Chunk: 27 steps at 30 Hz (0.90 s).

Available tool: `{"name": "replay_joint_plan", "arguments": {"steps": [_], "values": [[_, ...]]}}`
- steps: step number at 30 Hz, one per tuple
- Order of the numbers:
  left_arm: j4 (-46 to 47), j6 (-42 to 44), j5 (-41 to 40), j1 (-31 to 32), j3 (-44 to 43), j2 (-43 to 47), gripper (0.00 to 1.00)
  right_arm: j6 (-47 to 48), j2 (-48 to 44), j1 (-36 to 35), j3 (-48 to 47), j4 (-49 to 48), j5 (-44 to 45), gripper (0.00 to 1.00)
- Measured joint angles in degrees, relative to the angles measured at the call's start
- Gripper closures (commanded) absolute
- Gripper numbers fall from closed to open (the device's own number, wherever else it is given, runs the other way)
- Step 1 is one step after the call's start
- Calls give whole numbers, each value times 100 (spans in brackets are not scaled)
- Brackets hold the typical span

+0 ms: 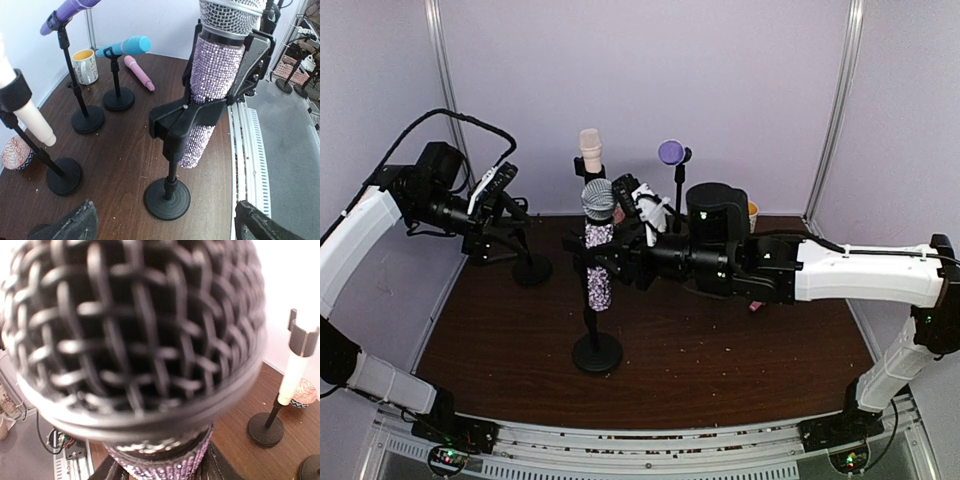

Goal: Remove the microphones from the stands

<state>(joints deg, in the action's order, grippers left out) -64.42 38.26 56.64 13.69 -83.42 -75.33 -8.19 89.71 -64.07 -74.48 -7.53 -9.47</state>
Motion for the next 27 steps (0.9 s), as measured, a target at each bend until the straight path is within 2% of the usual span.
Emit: {"name": "replay_joint_plan", "arguments": {"steps": [5, 6, 8, 10, 12, 14, 17, 22, 27], "values": [[-85, 498, 146, 330, -79, -90, 2, 138, 63, -20, -216, 330, -317, 73], [-120, 581, 144, 415, -136, -138, 2, 155, 63, -20, -216, 332, -348, 66], [-170, 732, 131, 560, -238, -254, 2, 192, 63, -22, -216, 334, -382, 43], [-190, 859, 101, 684, -367, -391, 2, 210, 63, -22, -216, 334, -385, 27], [-212, 940, 68, 813, -538, -555, 3, 203, 63, -22, -203, 278, -376, 20], [-210, 992, 26, 951, -693, -713, 6, 181, 42, -20, -146, 162, -367, 20], [-219, 1071, -52, 1161, -796, -866, 7, 170, -72, -22, 50, -2, -341, 24], [-225, 1228, -249, 1410, -925, -1069, 10, 129, -286, -22, 179, -122, -308, 37], [-260, 1331, -304, 1482, -1134, -1259, 16, 72, -393, -22, 179, -243, -319, 49]]}}
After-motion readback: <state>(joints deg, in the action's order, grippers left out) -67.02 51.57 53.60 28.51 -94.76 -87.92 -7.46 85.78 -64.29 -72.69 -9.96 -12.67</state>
